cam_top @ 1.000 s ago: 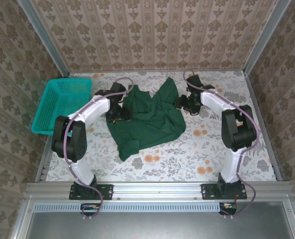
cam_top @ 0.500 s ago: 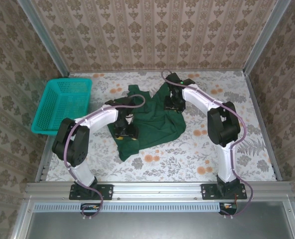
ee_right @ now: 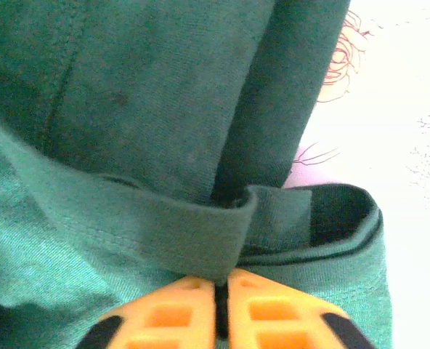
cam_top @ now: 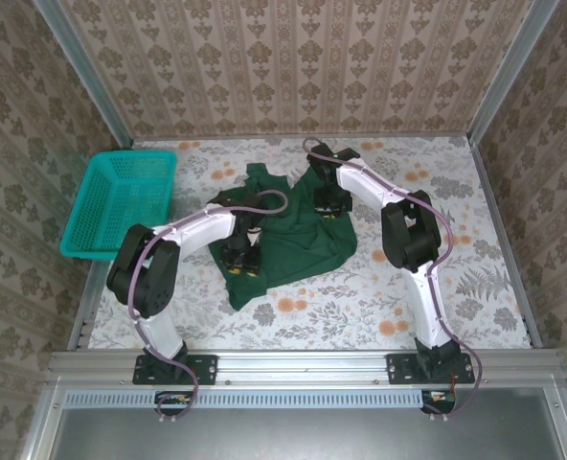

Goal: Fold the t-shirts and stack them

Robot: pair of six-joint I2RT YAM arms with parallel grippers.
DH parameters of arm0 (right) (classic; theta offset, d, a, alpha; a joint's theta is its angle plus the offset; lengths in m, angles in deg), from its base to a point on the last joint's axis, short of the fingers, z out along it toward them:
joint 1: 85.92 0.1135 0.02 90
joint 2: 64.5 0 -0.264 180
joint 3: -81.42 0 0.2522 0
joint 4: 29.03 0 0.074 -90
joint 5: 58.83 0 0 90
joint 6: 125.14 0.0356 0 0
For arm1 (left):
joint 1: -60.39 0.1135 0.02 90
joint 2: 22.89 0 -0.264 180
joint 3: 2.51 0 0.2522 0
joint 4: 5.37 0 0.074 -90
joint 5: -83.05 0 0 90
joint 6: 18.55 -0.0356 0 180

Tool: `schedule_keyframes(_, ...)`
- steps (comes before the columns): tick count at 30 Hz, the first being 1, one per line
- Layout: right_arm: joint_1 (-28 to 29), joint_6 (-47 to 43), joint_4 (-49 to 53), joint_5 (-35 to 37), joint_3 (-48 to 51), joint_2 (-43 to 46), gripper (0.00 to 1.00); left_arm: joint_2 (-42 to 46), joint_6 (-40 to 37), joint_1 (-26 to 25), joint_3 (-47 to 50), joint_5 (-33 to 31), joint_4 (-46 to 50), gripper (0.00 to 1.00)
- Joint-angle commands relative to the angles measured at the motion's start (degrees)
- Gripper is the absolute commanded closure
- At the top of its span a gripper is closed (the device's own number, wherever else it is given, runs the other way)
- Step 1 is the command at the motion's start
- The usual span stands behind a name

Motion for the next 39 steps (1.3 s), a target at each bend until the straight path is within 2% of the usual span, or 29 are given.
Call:
schedule_keyframes(1, -0.86, 0.19, 2.15, 1.72, 1.54, 3.68, 0.94, 0.11, 0.13, -0.22, -0.67, -1.74, 1.35, 0.76)
schedule_keyframes(5, -2.90, 0.01, -2.38, -1.60, 9.46, 10.87, 0.97, 1.79, 0.88, -0.04, -0.78, -2.32, 0.79, 0.88)
schedule_keyframes(11, -8.54, -0.38, -15.83, -11.48, 30.85, 28.01, 0.98, 7.74, 3.39, 2.43, 1.74, -0.62, -2.77, 1.00)
schedule_keyframes(16, -15.20, 0.73, -23.83, -18.39, 49.04, 40.63, 0.96, 14.32, 7.62, 8.03, 7.48, 0.45, -5.02, 1.00)
schedule_keyframes(22, -22.94, 3.72, -26.19, -19.95, 64.91, 48.61, 0.92, 23.25, 14.43, 15.45, 15.74, -0.01, -3.59, 1.00)
schedule_keyframes(26, -28.08, 6.14, -26.19, -19.70, 70.74, 50.95, 0.83, 27.02, 17.47, 17.46, 18.66, -1.18, -1.50, 0.91)
schedule_keyframes(28, -30.31, 7.12, -25.24, -18.53, 72.00, 53.58, 0.71, 27.83, 18.78, 17.91, 17.98, -4.00, 0.76, 0.84)
schedule_keyframes(30, -31.48, 7.68, -23.37, -16.43, 72.05, 54.70, 0.63, 28.52, 20.22, 18.06, 16.53, -7.37, 3.22, 0.80)
schedule_keyframes(32, -31.95, 7.64, -22.52, -15.79, 71.73, 55.97, 0.52, 29.53, 21.08, 18.13, 14.75, -10.16, 4.85, 0.67)
schedule_keyframes(33, -31.92, 7.52, -22.56, -15.79, 71.47, 56.89, 0.50, 30.07, 21.01, 17.99, 13.86, -10.92, 4.87, 0.61)
schedule_keyframes(36, -31.28, 6.91, -23.53, -16.69, 70.37, 58.64, 0.45, 29.81, 17.95, 17.89, 11.01, -10.26, 2.17, 0.53)
schedule_keyframes(39, -28.86, 5.08, -23.44, -14.74, 66.64, 56.88, 0.48, 25.85, 13.05, 16.92, 7.19, -5.38, -2.42, 0.52)
